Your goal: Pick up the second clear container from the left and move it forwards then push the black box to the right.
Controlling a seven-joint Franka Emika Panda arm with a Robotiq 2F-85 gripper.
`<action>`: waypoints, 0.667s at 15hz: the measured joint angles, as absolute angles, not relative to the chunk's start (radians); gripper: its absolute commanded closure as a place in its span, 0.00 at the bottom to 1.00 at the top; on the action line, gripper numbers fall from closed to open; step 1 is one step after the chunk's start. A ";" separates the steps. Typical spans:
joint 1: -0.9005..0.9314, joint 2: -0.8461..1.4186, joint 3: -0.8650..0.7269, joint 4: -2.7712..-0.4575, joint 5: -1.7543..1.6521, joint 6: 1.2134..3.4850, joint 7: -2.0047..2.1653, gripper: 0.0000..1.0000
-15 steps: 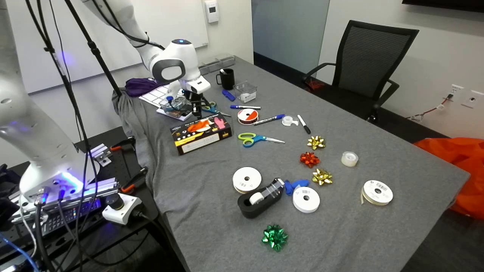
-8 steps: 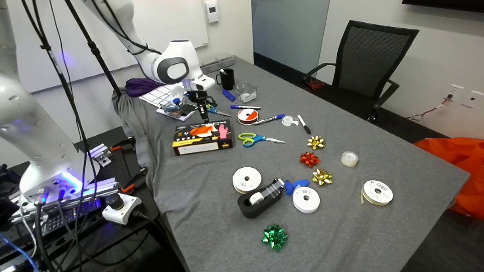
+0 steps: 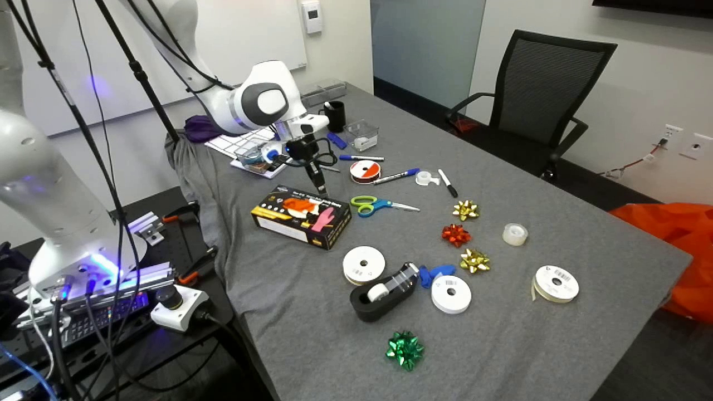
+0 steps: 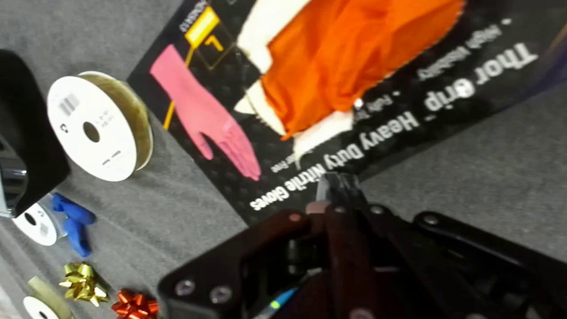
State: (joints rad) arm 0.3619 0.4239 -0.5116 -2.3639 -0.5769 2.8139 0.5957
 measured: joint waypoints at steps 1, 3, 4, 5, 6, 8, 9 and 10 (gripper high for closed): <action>0.362 0.424 -0.531 -2.364 -0.616 2.812 0.602 1.00; 0.356 0.424 -0.553 -2.366 -0.680 2.811 0.616 1.00; 0.351 0.424 -0.556 -2.367 -0.703 2.810 0.620 1.00; 0.344 0.424 -0.555 -2.368 -0.718 2.810 0.621 1.00; 0.337 0.424 -0.551 -2.369 -0.727 2.810 0.621 1.00; 0.319 0.420 -0.525 -2.370 -0.727 2.809 0.621 1.00; 0.309 0.414 -0.502 -2.370 -0.718 2.803 0.621 1.00; 0.297 0.401 -0.470 -2.371 -0.699 2.790 0.619 1.00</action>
State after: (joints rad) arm 0.2972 0.4013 -0.4696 -2.3705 -0.6994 2.7899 0.6193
